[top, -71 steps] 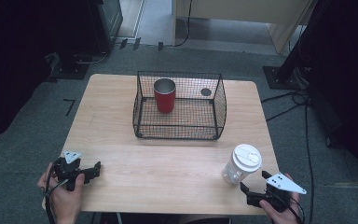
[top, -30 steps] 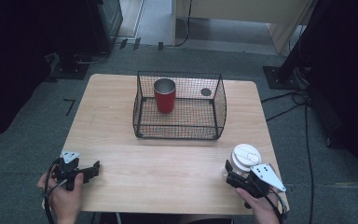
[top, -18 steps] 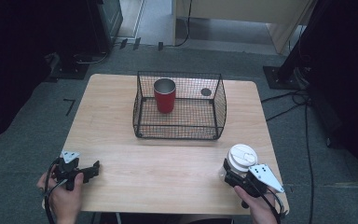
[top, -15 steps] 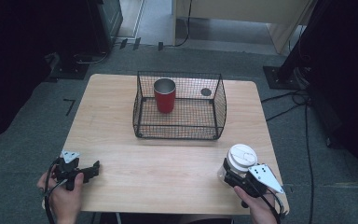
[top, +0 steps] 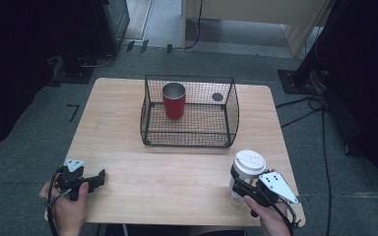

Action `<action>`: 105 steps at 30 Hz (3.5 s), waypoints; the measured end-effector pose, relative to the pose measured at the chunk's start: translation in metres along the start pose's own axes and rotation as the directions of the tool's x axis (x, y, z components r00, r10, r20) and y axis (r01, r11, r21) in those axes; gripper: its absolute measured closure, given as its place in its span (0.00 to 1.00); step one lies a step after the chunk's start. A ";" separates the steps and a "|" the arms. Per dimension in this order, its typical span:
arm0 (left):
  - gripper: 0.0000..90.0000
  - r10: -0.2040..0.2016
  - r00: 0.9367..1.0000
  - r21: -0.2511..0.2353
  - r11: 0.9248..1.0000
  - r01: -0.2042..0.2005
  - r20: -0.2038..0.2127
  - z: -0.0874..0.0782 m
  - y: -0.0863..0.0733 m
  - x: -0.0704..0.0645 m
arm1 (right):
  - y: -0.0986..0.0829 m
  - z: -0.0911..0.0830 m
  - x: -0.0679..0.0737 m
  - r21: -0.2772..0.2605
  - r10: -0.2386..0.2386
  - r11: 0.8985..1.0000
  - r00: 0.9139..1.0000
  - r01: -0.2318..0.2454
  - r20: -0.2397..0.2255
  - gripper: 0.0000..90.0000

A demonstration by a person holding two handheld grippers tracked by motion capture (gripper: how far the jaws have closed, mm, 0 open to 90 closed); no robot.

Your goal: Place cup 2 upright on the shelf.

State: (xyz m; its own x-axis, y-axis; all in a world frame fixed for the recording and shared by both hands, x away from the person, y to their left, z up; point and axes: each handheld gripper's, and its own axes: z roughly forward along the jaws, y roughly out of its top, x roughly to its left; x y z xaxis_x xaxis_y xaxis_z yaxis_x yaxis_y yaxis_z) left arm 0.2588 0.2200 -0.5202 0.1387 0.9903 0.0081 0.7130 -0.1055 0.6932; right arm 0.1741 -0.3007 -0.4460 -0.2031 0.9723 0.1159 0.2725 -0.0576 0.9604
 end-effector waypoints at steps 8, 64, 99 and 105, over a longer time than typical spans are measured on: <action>0.00 -0.001 1.000 -0.001 1.000 0.001 0.000 0.000 0.000 0.000 | 0.010 0.004 0.009 -0.045 0.015 0.999 1.000 -0.015 -0.010 0.18; 0.00 -0.002 1.000 -0.002 1.000 0.002 -0.002 0.000 0.000 -0.001 | 0.060 0.052 0.058 -0.184 -0.044 0.982 0.998 0.034 -0.053 0.18; 0.00 -0.001 1.000 0.000 1.000 0.001 -0.002 0.000 0.000 0.000 | 0.105 0.109 0.076 -0.330 -0.088 0.942 0.994 0.062 -0.063 0.18; 0.00 -0.002 1.000 -0.001 1.000 0.002 -0.002 0.000 0.000 -0.001 | 0.117 0.124 0.076 -0.323 -0.109 0.942 0.993 0.089 -0.046 0.18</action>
State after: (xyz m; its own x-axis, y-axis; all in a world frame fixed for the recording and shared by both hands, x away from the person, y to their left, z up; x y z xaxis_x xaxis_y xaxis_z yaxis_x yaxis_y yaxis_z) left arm 0.2589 0.2195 -0.5203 0.1357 0.9907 0.0079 0.7124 -0.1031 0.6942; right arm 0.3073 -0.2052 -0.3564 -0.2751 0.9612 0.0219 -0.0652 -0.0414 0.9970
